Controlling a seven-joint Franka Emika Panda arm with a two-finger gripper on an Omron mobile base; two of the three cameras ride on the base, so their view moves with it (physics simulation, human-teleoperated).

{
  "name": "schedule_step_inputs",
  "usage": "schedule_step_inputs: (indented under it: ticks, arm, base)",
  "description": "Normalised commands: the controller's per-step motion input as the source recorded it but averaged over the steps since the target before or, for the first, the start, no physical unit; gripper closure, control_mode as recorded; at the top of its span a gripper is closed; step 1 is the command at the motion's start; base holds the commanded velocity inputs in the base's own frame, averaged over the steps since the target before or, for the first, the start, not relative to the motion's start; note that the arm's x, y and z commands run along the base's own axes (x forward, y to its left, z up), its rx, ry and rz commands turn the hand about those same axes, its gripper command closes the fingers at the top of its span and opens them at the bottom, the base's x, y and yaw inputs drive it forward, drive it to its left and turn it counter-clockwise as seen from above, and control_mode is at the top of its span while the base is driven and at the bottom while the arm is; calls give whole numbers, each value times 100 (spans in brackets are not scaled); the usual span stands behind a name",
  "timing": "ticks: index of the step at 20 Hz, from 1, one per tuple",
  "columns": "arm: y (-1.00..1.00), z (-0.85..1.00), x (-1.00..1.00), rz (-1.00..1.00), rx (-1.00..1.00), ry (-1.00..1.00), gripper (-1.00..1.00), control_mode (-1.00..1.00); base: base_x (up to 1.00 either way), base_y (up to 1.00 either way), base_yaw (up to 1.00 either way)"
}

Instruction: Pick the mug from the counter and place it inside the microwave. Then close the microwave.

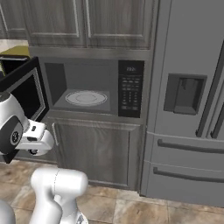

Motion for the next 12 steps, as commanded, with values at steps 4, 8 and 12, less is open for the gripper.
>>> schedule_step_inputs:
  ticks: [4, 8, 12]
  arm:
    - [0, 0, 0, 0, 0, 0, 100, 100]
    - [0, 0, 0, 0, 0, 0, 100, 100]
    - [0, 0, 0, 0, 0, 0, 100, 100]
  base:
    - [0, 0, 0]
    - [0, 0, 0]
    - [0, 0, 0]
